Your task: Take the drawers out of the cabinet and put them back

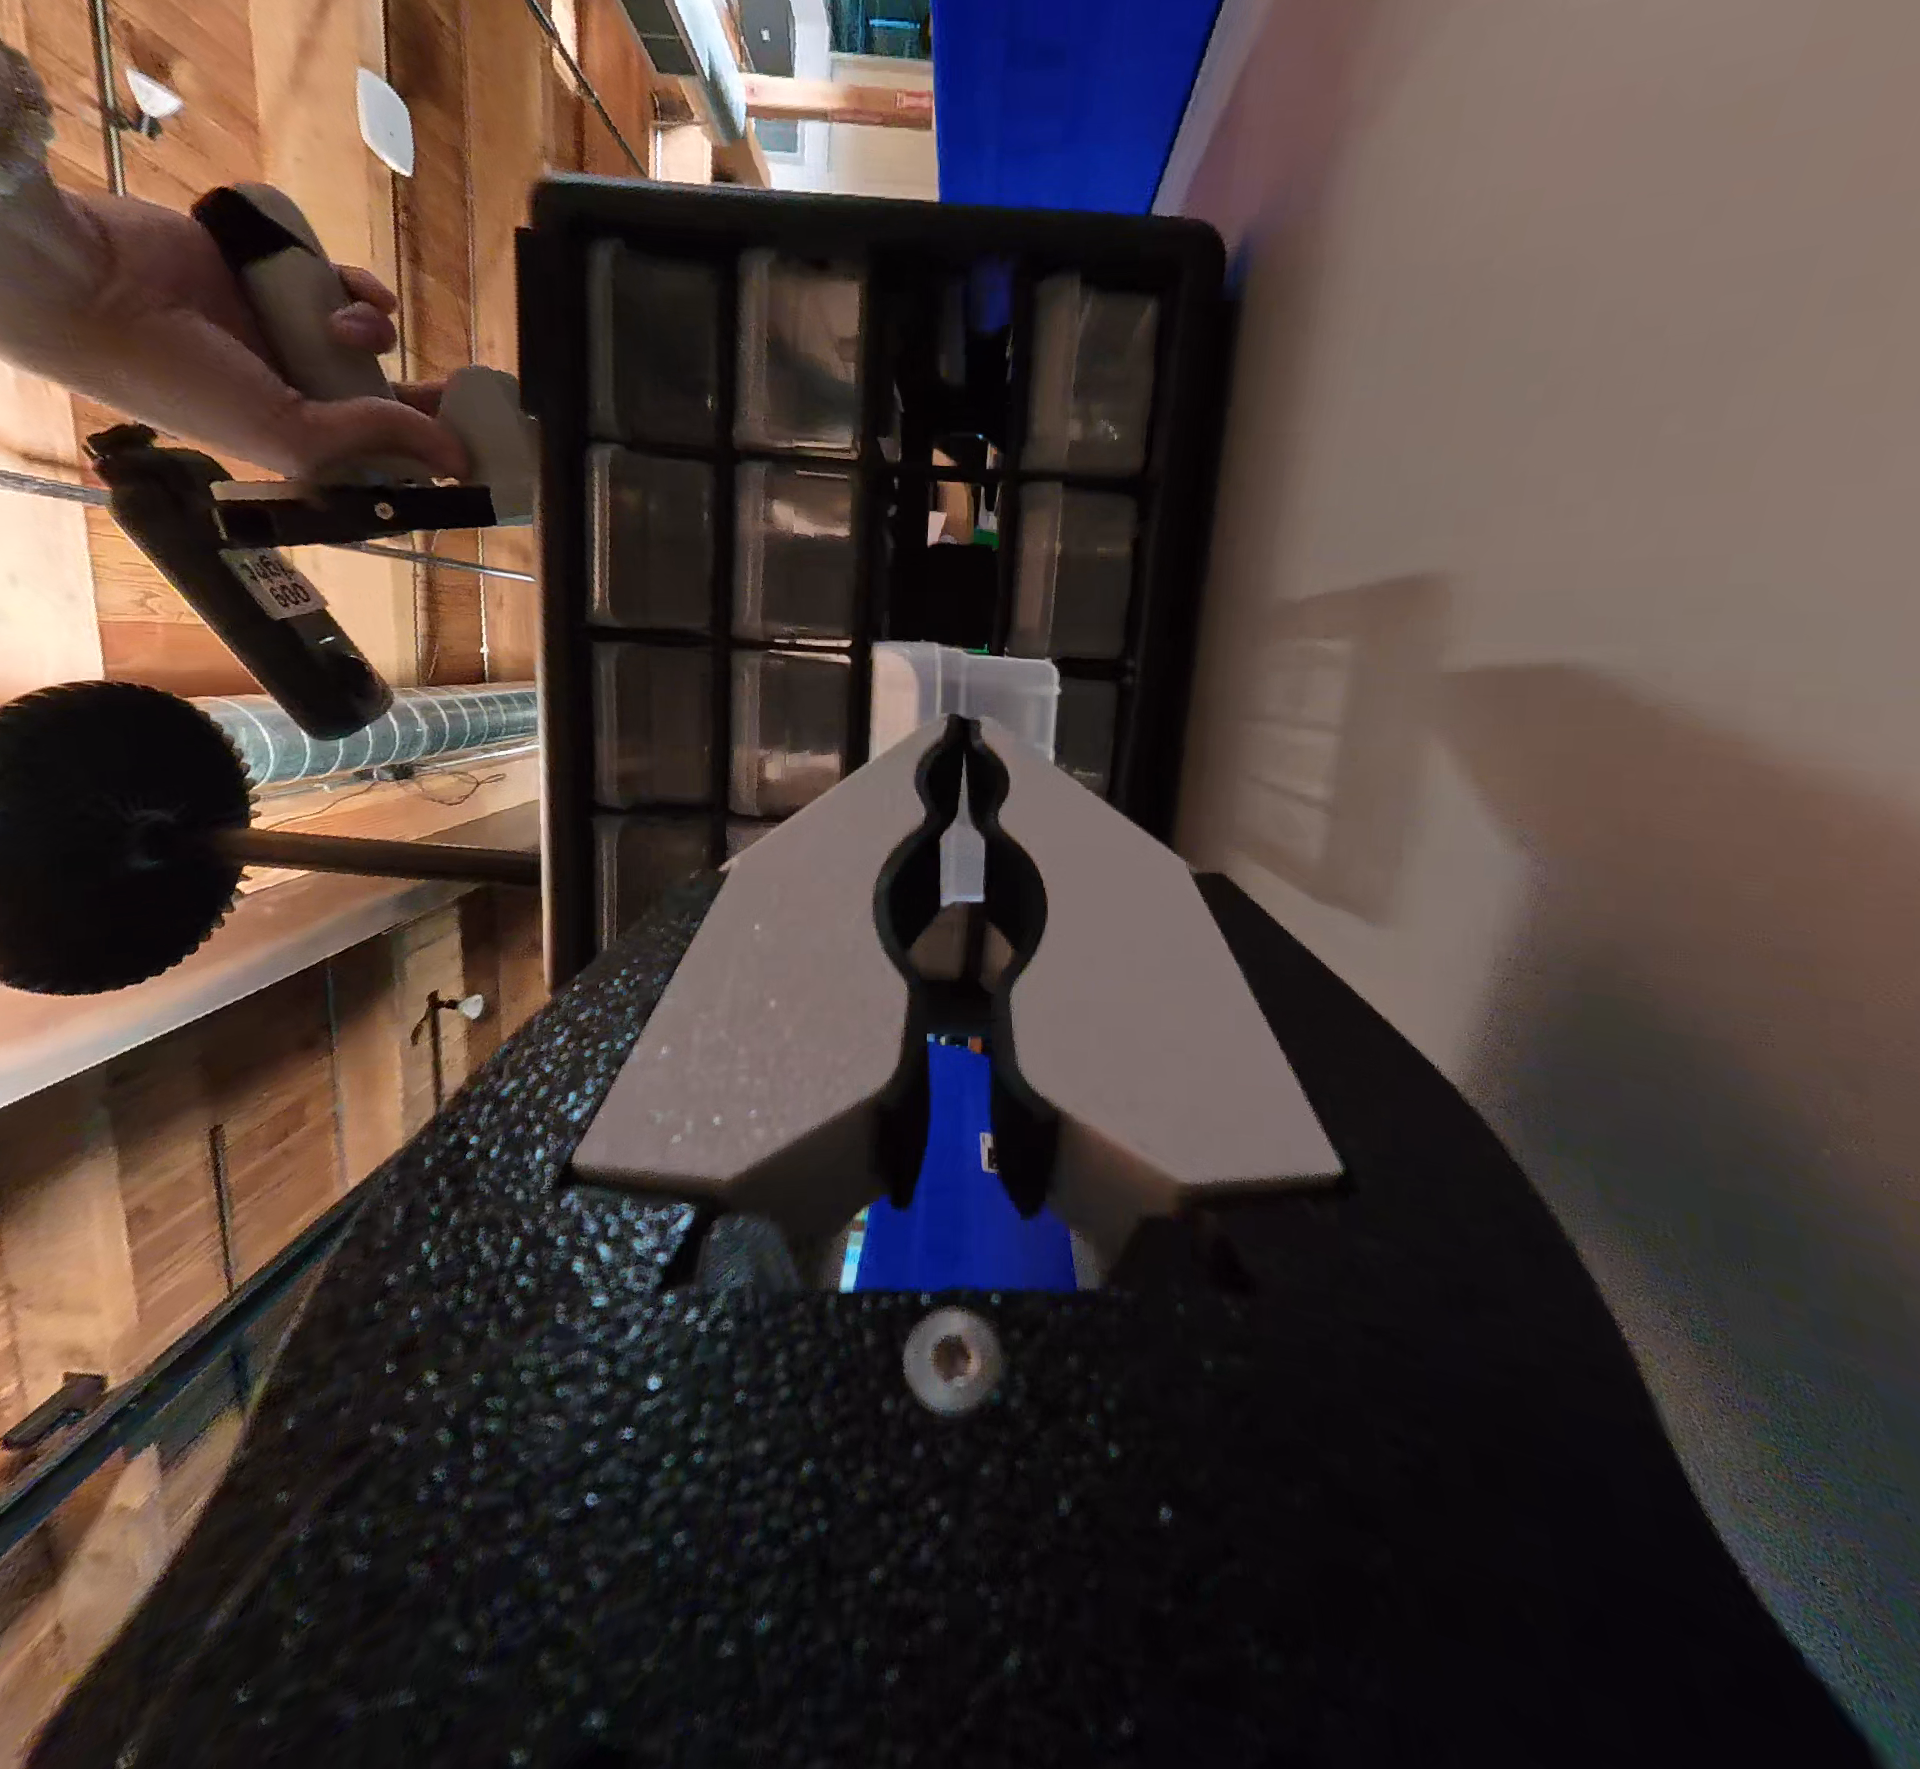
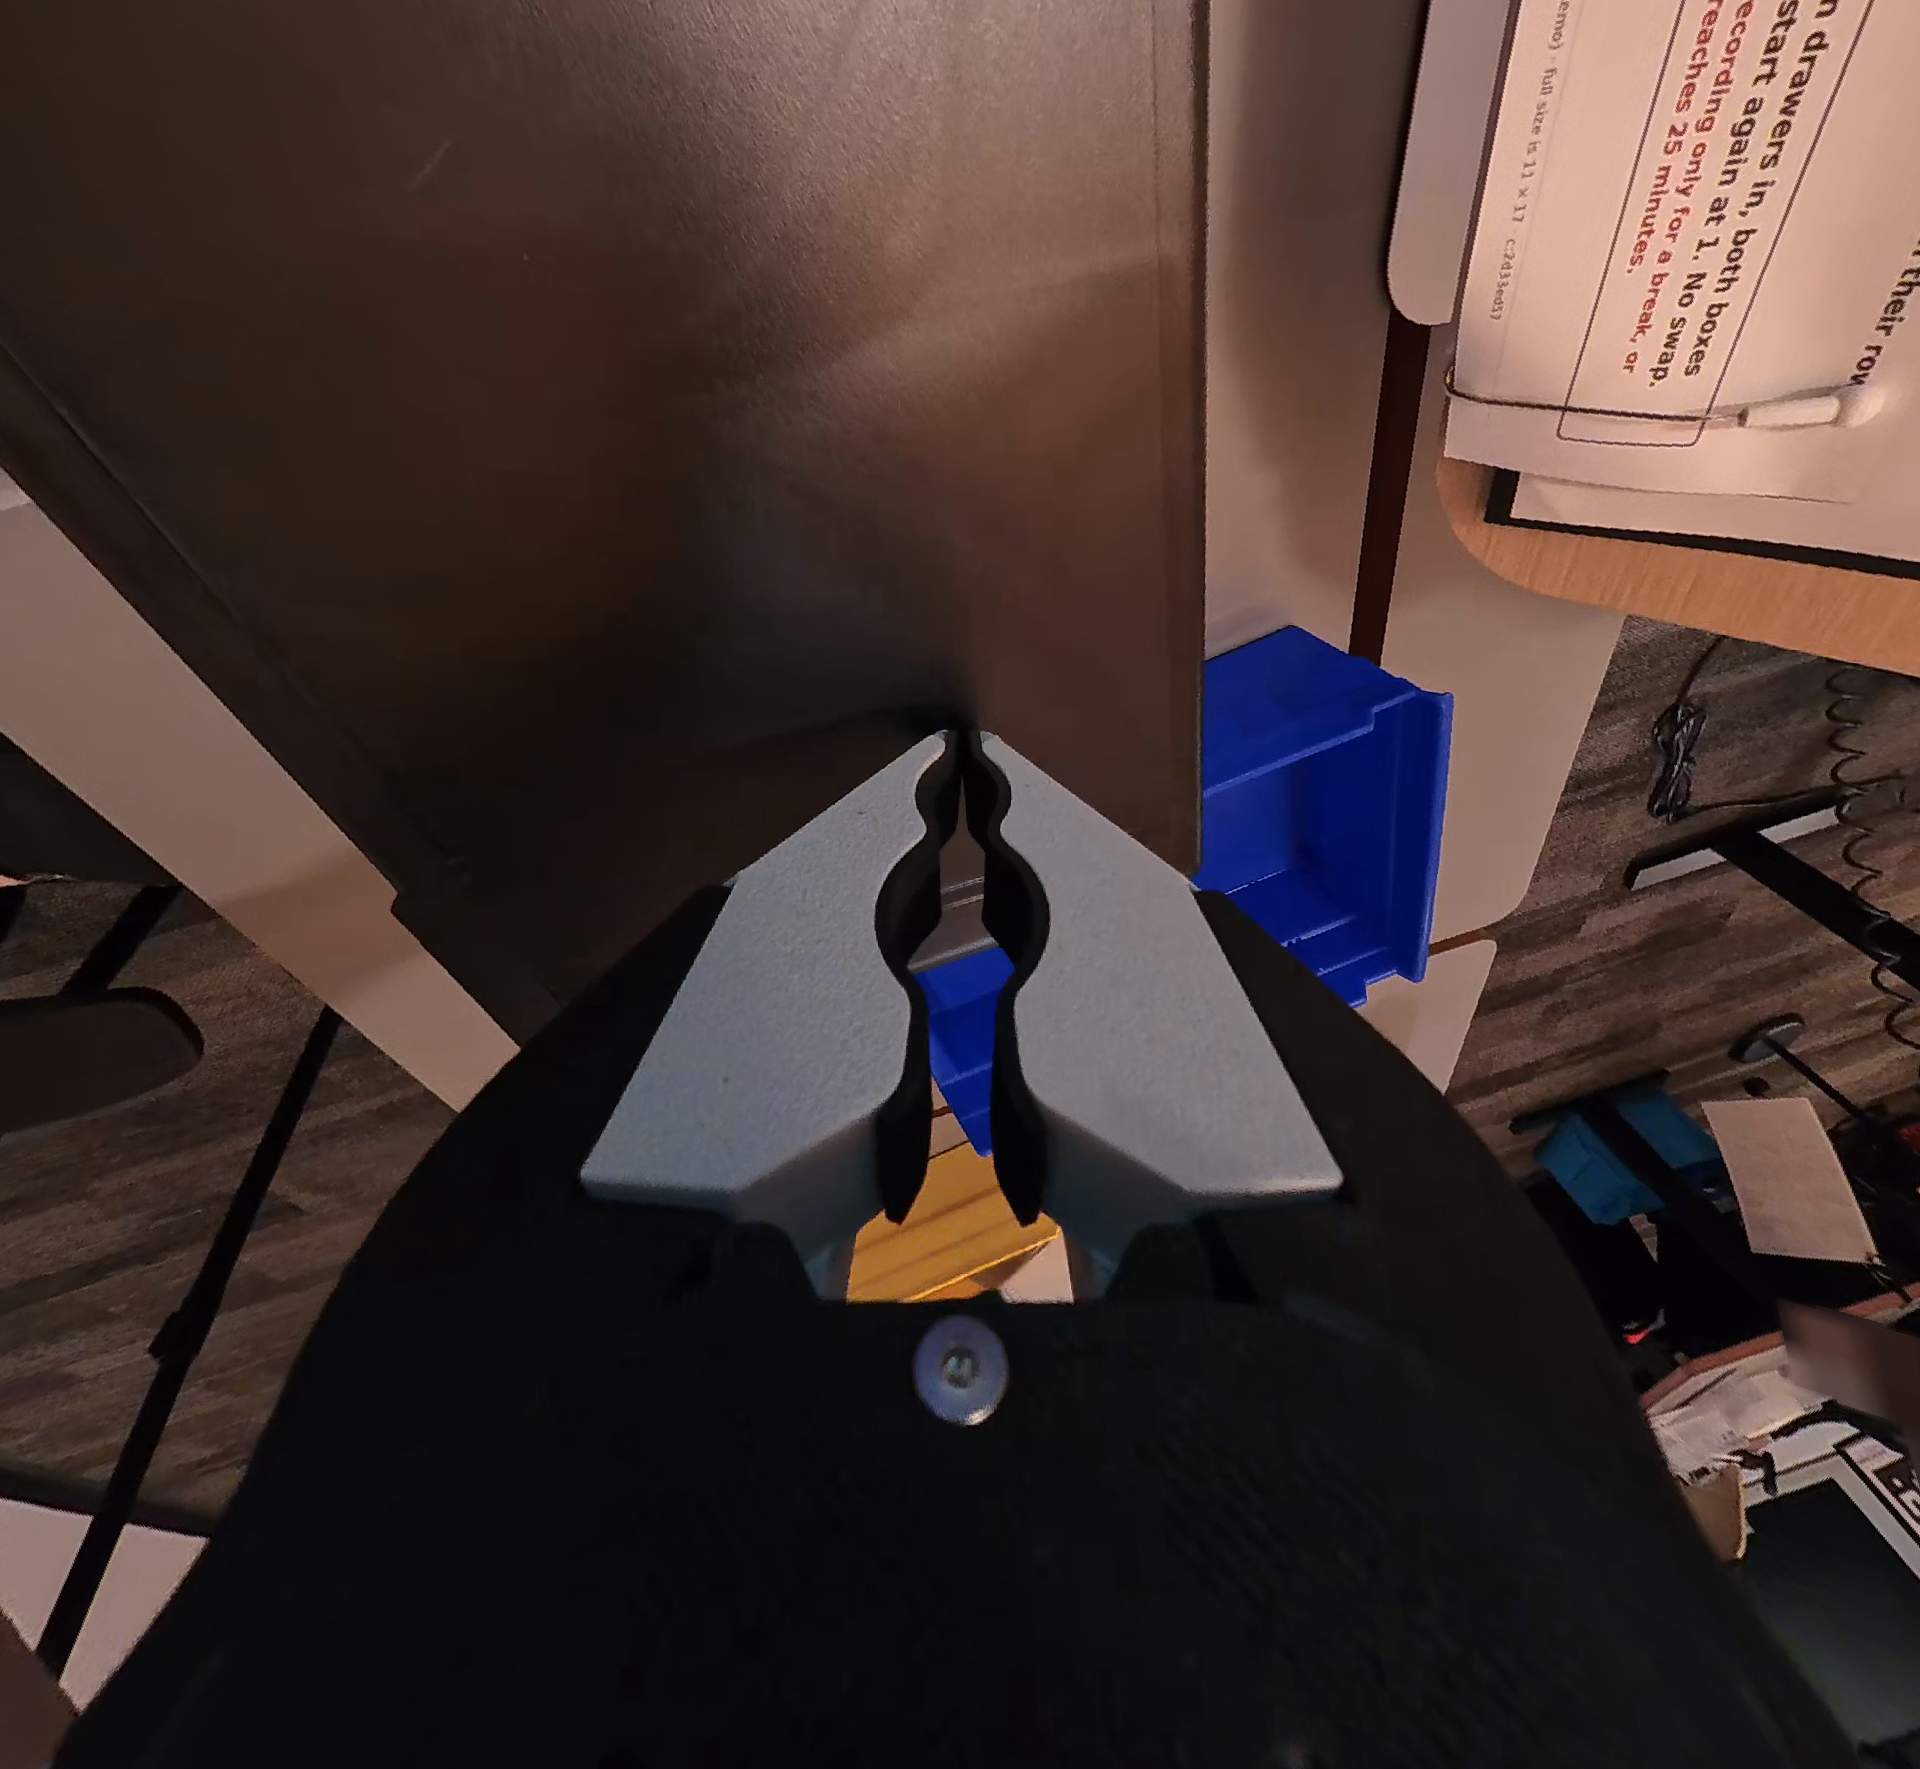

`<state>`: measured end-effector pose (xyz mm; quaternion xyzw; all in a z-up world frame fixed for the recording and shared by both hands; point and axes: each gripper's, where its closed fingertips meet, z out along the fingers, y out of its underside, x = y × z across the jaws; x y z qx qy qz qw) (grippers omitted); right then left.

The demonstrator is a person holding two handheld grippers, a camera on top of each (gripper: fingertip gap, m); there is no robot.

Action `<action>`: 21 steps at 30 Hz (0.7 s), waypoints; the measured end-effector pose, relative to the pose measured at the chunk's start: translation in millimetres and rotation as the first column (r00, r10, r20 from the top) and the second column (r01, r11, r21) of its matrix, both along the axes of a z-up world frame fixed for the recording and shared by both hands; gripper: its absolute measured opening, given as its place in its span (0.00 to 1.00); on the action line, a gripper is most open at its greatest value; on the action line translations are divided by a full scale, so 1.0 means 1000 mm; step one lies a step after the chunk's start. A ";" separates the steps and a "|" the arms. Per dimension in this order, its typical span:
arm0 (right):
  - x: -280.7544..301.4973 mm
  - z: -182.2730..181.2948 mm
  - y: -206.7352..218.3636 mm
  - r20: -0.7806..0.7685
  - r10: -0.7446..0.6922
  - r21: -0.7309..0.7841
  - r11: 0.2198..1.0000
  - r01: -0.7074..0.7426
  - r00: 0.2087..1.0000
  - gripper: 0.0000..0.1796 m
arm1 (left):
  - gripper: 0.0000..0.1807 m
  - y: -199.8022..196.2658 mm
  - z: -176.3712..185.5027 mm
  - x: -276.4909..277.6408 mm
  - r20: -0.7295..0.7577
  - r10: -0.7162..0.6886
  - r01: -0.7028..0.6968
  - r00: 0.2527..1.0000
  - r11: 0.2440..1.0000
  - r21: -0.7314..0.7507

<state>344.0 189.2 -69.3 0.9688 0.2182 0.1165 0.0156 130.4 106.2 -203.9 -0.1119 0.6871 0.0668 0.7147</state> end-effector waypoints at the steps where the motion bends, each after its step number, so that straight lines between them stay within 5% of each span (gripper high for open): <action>1: 0.000 0.000 0.000 0.001 0.000 0.000 1.000 0.000 1.000 0.00 | 0.00 0.003 -0.003 0.001 0.000 0.013 -0.013 1.000 1.000 0.008; 21: 0.000 0.000 0.000 0.006 0.003 -0.012 1.000 -0.003 1.000 0.00 | 0.00 0.075 0.010 0.070 0.018 0.196 -0.197 0.980 0.979 0.047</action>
